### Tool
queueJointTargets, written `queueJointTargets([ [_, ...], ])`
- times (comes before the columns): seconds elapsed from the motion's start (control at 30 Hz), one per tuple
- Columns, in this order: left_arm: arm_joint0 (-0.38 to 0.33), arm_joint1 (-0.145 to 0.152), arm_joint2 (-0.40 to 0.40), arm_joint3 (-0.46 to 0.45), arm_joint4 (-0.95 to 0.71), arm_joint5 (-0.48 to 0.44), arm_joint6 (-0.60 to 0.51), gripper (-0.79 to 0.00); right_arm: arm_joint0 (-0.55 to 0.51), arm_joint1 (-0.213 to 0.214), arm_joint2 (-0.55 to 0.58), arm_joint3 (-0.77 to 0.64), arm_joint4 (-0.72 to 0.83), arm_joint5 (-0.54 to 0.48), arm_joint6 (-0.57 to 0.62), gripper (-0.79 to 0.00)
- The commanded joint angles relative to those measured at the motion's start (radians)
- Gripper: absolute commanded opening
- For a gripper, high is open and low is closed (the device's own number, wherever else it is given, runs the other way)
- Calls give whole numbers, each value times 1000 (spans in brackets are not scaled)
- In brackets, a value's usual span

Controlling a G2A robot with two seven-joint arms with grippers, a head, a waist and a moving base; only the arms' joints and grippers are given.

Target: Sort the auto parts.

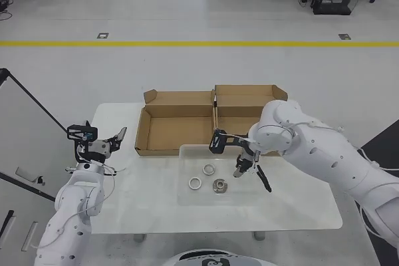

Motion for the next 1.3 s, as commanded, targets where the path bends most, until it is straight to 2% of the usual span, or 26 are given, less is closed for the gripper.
queueJointTargets([
  [0.0, 0, 0, 0, 0, 0, 0, 0, 0, -6, 0, -2, 1, -9, 1, -10, 0],
  [0.2, 0, 0, 0, 0, 0, 0, 0, 0, 24, 3, -85, -45, -48, -24, -23, 0],
  [0.5, 0, 0, 0, 0, 0, 0, 0, 0, 167, -4, -304, 11, 30, -22, -20, 0],
  [0.6, 0, 0, 0, 0, 0, 0, 0, 0, 192, -14, -337, 52, 51, -29, -27, -172],
  [0.7, 0, 0, 0, 0, 0, 0, 0, 0, 183, -26, -337, 88, 51, -42, -41, -197],
  [0.97, 0, 0, 0, 0, 0, 0, 0, 0, 154, -62, -337, 161, 34, -80, -79, -385],
  [1.27, 0, 0, 0, 0, 0, 0, 0, 0, 130, -112, -337, 281, 14, -88, -96, -440],
])
